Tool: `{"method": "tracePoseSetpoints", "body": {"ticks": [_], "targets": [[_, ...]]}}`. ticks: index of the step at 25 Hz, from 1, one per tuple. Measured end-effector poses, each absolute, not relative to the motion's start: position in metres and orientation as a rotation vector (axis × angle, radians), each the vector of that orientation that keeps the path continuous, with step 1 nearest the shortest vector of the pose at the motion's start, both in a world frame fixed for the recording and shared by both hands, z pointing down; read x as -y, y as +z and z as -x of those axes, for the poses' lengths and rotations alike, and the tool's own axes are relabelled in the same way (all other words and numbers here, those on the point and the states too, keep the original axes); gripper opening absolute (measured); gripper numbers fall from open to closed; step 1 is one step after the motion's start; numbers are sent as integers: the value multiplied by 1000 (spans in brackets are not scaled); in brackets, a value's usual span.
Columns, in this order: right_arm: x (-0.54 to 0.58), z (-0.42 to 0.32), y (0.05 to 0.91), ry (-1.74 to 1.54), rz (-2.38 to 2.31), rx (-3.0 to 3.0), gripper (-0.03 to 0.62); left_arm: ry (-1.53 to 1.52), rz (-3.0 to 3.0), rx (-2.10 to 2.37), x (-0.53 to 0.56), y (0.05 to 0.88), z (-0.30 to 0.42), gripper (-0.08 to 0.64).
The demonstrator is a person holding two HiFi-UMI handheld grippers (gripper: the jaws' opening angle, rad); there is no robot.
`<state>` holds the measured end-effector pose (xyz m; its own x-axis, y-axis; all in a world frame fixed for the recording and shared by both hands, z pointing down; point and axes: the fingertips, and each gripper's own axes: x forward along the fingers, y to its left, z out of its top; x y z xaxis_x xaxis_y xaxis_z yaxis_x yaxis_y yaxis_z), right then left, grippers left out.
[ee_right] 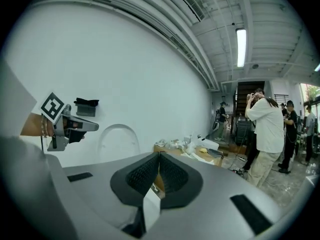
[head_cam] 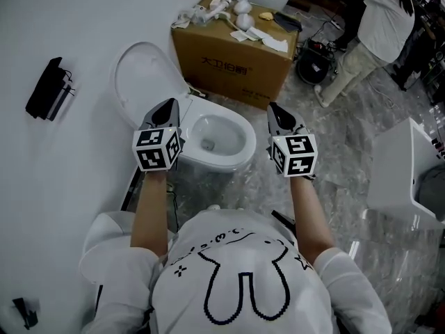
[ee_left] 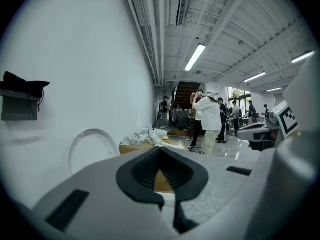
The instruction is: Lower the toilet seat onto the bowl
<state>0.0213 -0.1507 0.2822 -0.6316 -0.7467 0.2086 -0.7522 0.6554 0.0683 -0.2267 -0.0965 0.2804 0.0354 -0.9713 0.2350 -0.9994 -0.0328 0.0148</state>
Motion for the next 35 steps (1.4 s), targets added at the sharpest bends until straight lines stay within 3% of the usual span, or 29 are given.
{"method": "tracePoseSetpoints", "body": {"ticks": [18,35], "targets": [[135,52,196,-315,-1116,2809,28,74,-2244,2283,72,195,273,11],[131,68,182,-324,-1103,2864,28,58,-2279,2375,58,170,283,11]]}}
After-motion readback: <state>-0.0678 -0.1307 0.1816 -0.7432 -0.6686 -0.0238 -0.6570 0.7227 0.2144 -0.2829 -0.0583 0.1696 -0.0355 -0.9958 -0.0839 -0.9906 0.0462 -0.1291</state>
